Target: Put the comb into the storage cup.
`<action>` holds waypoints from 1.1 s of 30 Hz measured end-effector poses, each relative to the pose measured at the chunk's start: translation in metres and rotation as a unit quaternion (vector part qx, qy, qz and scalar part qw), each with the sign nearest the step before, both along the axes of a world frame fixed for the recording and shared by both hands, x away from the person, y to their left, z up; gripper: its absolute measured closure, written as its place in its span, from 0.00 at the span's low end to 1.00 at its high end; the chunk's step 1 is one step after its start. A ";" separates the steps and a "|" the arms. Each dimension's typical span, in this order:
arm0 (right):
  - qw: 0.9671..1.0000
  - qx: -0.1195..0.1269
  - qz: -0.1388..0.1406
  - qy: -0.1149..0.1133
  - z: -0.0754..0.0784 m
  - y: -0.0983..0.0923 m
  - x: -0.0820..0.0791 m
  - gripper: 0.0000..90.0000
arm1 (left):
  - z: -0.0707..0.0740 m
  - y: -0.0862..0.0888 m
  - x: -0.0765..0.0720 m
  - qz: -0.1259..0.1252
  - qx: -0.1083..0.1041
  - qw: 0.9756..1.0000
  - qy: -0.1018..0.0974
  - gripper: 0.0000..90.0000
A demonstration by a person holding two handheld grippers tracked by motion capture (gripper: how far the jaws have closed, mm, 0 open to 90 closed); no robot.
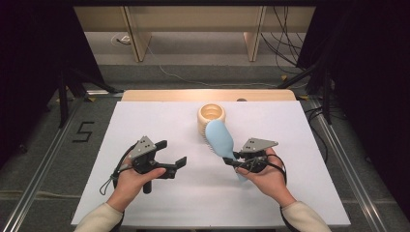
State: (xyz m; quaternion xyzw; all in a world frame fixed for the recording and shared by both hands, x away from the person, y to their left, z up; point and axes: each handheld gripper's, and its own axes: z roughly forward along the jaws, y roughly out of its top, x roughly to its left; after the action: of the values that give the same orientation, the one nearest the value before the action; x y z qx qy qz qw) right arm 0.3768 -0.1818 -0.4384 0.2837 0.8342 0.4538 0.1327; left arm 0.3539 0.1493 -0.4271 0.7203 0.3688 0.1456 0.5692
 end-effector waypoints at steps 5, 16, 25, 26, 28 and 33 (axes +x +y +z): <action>1.000 0.001 0.002 0.000 0.000 0.003 0.000 0.78 | 0.000 -0.002 0.001 -0.002 0.001 1.000 0.000 0.02; 1.000 0.004 0.002 0.000 0.000 0.007 0.000 0.78 | 0.001 -0.006 0.001 -0.005 0.000 1.000 -0.001 0.02; 1.000 0.005 0.004 0.000 -0.001 0.010 0.000 0.78 | 0.002 -0.007 0.002 -0.007 0.000 1.000 -0.002 0.02; 1.000 0.005 0.004 0.000 -0.001 0.010 0.000 0.78 | 0.002 -0.007 0.002 -0.007 0.000 1.000 -0.003 0.03; 1.000 0.005 0.004 0.000 -0.001 0.011 0.000 0.78 | 0.002 -0.008 0.002 -0.007 0.000 1.000 -0.002 0.03; 1.000 0.006 0.005 -0.001 -0.001 0.014 0.000 0.78 | 0.002 -0.008 0.002 -0.008 0.000 1.000 -0.003 0.03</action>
State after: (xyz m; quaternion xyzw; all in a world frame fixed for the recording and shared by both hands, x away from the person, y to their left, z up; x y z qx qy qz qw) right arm 0.3765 -0.1683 -0.4399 0.2803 0.8325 0.4601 0.1291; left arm 0.3558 0.1409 -0.4253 0.7229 0.3613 0.1428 0.5715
